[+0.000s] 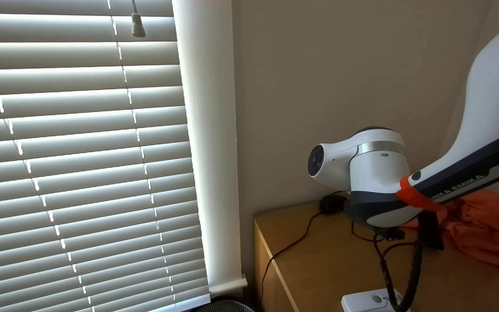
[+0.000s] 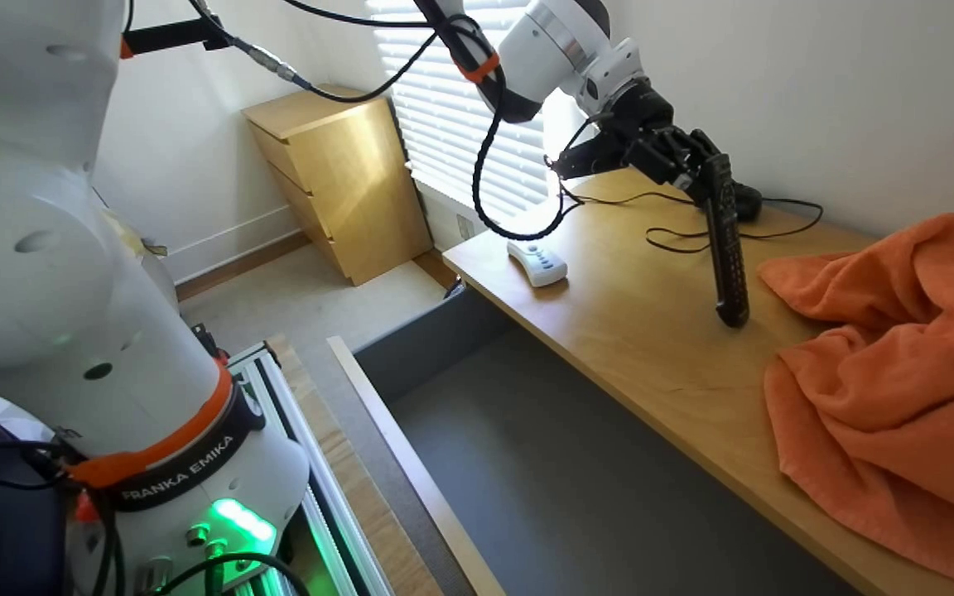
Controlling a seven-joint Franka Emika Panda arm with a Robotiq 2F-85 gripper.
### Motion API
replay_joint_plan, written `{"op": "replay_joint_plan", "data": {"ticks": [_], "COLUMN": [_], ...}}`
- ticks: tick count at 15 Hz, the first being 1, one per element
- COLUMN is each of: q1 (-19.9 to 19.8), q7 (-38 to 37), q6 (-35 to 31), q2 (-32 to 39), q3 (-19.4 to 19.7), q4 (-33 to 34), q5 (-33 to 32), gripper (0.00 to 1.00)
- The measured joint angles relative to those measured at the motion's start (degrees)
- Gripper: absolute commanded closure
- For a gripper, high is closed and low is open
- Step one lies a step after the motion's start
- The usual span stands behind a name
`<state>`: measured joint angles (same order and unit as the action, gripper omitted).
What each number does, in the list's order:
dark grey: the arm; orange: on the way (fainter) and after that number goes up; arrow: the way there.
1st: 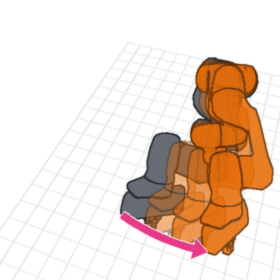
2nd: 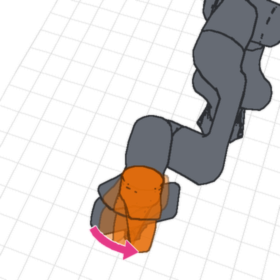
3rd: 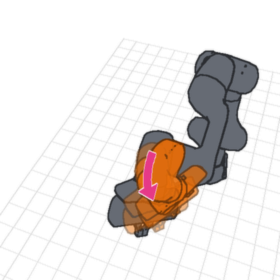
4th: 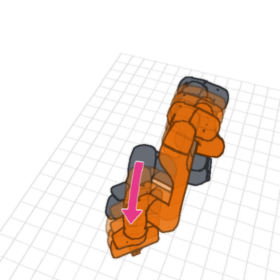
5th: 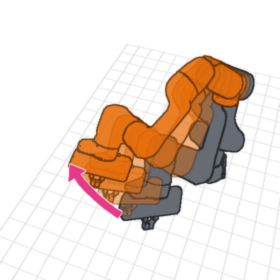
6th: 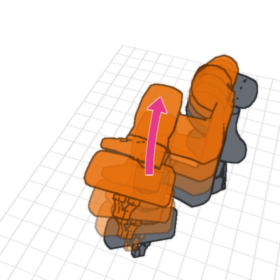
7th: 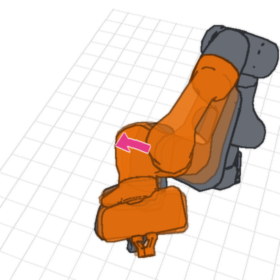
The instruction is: Turn the remote
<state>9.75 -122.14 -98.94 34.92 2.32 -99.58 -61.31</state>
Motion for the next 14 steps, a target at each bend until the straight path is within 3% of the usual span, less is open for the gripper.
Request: {"op": "replay_joint_plan", "data": {"ticks": [14], "q1": [-0.55], "q7": [-1.80], "q6": [-1.73], "q2": [3.90], "q3": [-0.01], "q4": [2.52], "q5": [0.00], "gripper": [0.70]}}
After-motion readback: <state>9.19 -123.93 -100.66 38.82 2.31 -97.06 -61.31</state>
